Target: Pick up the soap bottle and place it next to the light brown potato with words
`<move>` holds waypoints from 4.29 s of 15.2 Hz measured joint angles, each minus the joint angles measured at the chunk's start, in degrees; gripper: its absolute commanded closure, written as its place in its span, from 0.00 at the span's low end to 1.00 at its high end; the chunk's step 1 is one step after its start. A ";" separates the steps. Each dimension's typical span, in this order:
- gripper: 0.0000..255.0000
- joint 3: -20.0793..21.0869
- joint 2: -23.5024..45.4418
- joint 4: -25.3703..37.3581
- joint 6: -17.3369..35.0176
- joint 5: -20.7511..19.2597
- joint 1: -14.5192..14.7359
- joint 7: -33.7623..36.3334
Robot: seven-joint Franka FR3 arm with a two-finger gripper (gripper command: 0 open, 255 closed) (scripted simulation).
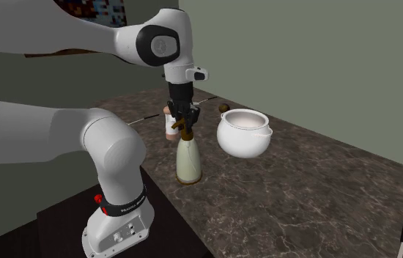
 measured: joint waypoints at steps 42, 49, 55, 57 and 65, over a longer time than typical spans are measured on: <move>1.00 0.16 9.19 36.57 -27.48 0.14 -0.19 -1.06; 1.00 0.23 12.36 44.11 -31.85 0.13 -0.25 -1.21; 1.00 0.32 15.34 50.61 -35.35 0.13 -0.31 -1.31; 1.00 0.28 16.43 53.15 -36.81 0.08 -0.34 -1.42; 1.00 1.52 22.03 59.64 -37.81 0.89 -0.35 -0.17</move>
